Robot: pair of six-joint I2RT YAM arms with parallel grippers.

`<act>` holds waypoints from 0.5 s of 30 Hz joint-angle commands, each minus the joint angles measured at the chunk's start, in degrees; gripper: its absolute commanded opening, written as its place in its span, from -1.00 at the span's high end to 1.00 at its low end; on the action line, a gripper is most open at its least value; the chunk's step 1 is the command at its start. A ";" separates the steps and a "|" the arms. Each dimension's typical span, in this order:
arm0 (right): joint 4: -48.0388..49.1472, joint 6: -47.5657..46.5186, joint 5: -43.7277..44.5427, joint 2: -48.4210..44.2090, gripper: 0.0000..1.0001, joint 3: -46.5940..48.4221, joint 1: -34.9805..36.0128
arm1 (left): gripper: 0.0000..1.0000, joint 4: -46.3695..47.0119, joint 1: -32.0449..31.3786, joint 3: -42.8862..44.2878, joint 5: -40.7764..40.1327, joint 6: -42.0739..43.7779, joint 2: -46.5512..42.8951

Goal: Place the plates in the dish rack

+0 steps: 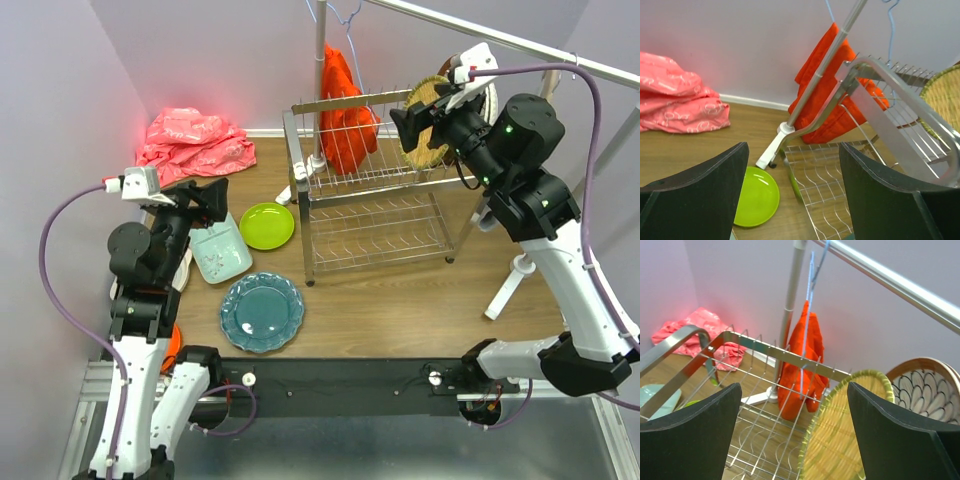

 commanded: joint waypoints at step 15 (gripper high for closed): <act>2.44 -2.08 -22.16 5.74 -0.98 6.85 -0.23 | -0.64 -5.58 14.41 -5.70 7.50 -9.07 17.31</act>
